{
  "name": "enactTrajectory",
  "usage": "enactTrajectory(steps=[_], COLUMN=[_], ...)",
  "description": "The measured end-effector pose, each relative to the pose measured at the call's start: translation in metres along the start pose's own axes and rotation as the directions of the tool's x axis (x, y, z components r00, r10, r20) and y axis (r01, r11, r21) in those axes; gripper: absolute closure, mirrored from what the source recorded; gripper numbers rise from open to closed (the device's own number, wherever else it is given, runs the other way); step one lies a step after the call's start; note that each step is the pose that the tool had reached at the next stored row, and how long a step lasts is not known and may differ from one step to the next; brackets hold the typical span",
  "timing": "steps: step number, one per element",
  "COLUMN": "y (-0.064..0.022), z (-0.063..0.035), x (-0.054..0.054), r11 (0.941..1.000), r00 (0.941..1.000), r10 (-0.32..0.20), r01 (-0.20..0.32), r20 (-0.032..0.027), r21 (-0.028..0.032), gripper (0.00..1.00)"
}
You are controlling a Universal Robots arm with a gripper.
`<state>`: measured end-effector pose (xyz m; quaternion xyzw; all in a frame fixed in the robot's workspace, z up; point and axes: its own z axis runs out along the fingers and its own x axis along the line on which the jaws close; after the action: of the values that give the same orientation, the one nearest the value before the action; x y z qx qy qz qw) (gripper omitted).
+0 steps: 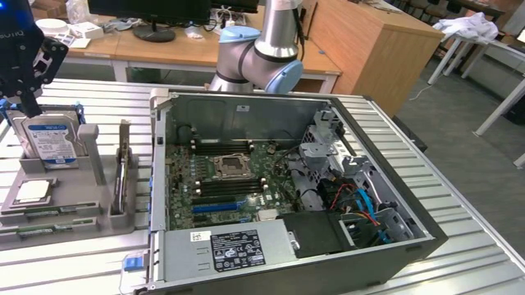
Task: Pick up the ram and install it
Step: 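Pick up the ram and move it above insertion slot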
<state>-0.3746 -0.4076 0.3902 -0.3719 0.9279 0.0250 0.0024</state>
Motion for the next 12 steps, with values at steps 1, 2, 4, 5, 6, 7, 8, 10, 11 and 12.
enactTrajectory(steps=[1, 2, 4, 5, 6, 7, 8, 10, 11, 12], y=[0.0000, 0.0000, 0.0000, 0.0000, 0.0000, 0.0000, 0.0000, 0.0000, 0.0000, 0.0000], z=[0.0000, 0.0000, 0.0000, 0.0001, 0.0001, 0.0001, 0.0001, 0.0001, 0.0001, 0.0001], x=[0.0000, 0.0000, 0.0000, 0.0000, 0.0000, 0.0000, 0.0000, 0.0000, 0.0000, 0.0000], r11=[0.9998, 0.9994, 0.9974, 0.9959, 0.9941, 0.9920, 0.9895, 0.9837, 0.9803, 0.9763], r00=[0.9998, 0.9994, 0.9974, 0.9959, 0.9941, 0.9920, 0.9895, 0.9837, 0.9803, 0.9762], r10=[-0.018, -0.036, -0.072, -0.091, -0.109, -0.127, -0.144, -0.180, -0.197, -0.217], r01=[0.018, 0.036, 0.072, 0.091, 0.109, 0.126, 0.144, 0.180, 0.197, 0.217], r20=[-0.0008, -0.0016, -0.0032, -0.0040, -0.0049, -0.0055, -0.0063, -0.0078, -0.0086, -0.0093], r21=[-0.0003, -0.0008, -0.0017, -0.0022, -0.0027, -0.0032, -0.0036, -0.0047, -0.0053, -0.0059], gripper=[0.90, 0.90, 0.90, 0.90, 0.90, 0.90, 0.90, 0.90, 0.90, 0.90])
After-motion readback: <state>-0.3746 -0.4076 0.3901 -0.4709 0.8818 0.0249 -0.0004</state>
